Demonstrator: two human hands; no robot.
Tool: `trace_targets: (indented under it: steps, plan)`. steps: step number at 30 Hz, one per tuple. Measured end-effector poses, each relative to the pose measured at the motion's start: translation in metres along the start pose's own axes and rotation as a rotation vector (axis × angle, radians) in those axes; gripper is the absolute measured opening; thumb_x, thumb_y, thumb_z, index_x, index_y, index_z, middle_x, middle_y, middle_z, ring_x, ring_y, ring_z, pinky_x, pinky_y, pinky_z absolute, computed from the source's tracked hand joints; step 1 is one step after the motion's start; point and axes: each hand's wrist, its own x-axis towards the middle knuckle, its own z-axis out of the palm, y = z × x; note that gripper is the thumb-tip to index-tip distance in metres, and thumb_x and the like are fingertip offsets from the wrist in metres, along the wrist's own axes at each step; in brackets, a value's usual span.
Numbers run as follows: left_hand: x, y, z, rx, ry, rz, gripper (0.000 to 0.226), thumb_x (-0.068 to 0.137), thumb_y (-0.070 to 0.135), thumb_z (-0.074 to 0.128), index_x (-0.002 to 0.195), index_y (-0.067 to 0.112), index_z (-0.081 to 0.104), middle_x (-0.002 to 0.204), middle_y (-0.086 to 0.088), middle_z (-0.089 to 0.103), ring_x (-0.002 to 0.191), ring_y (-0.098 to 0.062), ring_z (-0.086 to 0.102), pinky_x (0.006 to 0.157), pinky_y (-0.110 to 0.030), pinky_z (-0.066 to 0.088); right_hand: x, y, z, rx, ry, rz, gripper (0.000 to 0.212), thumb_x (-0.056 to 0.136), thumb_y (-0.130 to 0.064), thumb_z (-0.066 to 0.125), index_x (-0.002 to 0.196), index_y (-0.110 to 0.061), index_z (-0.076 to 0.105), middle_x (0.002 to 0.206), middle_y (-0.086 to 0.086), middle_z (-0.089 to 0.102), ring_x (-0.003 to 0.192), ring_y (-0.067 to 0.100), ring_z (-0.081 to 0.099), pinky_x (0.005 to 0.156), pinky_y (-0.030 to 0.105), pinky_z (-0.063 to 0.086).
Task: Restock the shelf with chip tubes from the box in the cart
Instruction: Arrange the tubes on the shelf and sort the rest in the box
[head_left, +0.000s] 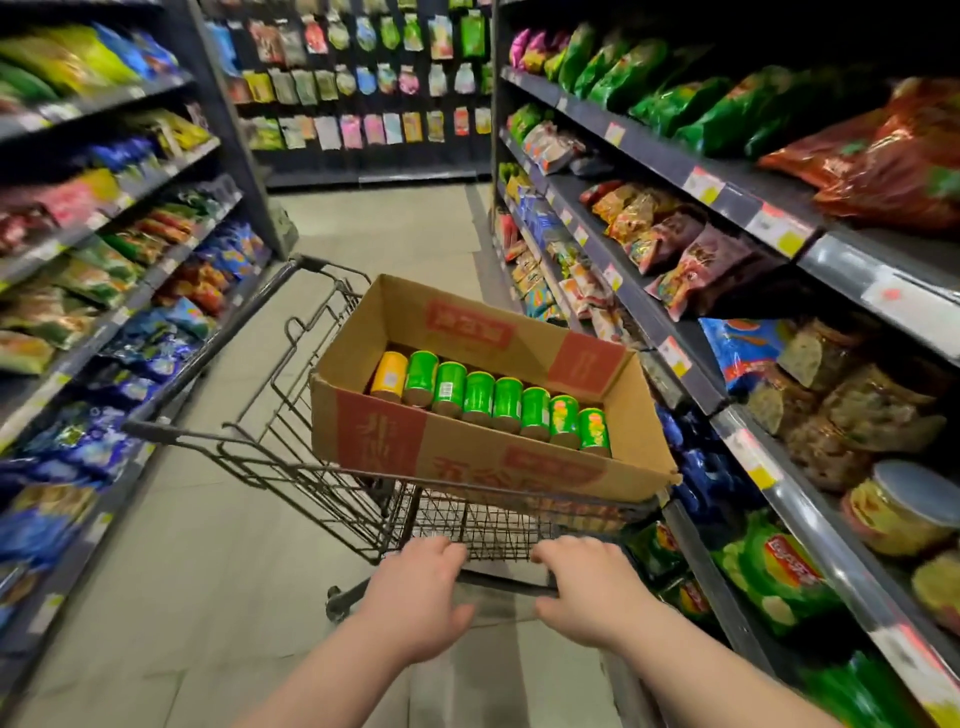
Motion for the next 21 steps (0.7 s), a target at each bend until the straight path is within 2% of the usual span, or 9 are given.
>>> trace_targets:
  steps: [5,10,16,21]
  plan:
    - [0.029,-0.004,-0.012,-0.01,0.005,-0.039,0.054,0.087,0.048,0.048,0.135,0.023,0.04,0.131,0.003,0.045,0.124,-0.019,0.042,0.103,-0.034,0.037,0.032,0.013,-0.011,0.014,-0.008,-0.031,0.049,0.085,-0.045,0.051,0.13,-0.026,0.047,0.134,0.002,0.051,0.125,0.026,0.045,0.104,0.04,0.036]
    - [0.059,-0.016,-0.021,-0.018,0.012,-0.056,0.057,0.089,0.049,0.047,0.139,0.022,0.039,0.141,0.0,0.041,0.131,-0.02,0.039,0.108,-0.034,0.035,0.059,0.017,-0.022,0.023,-0.025,-0.044,0.053,0.085,-0.048,0.052,0.134,-0.028,0.044,0.136,0.0,0.049,0.128,0.026,0.044,0.105,0.039,0.034]
    - [0.114,-0.029,-0.035,-0.052,0.008,0.027,0.054,0.088,0.048,0.048,0.136,0.023,0.041,0.134,0.002,0.045,0.125,-0.02,0.043,0.102,-0.035,0.04,0.096,0.025,-0.043,0.08,0.008,0.03,0.052,0.086,-0.046,0.051,0.135,-0.03,0.043,0.136,-0.002,0.049,0.127,0.023,0.043,0.105,0.037,0.034]
    - [0.172,-0.059,-0.067,-0.085,0.077,0.103,0.052,0.088,0.049,0.048,0.134,0.024,0.044,0.133,0.003,0.047,0.122,-0.019,0.045,0.101,-0.036,0.041,0.143,0.02,-0.072,0.103,0.085,0.103,0.047,0.087,-0.047,0.052,0.13,-0.028,0.046,0.133,-0.002,0.049,0.125,0.021,0.044,0.103,0.034,0.034]
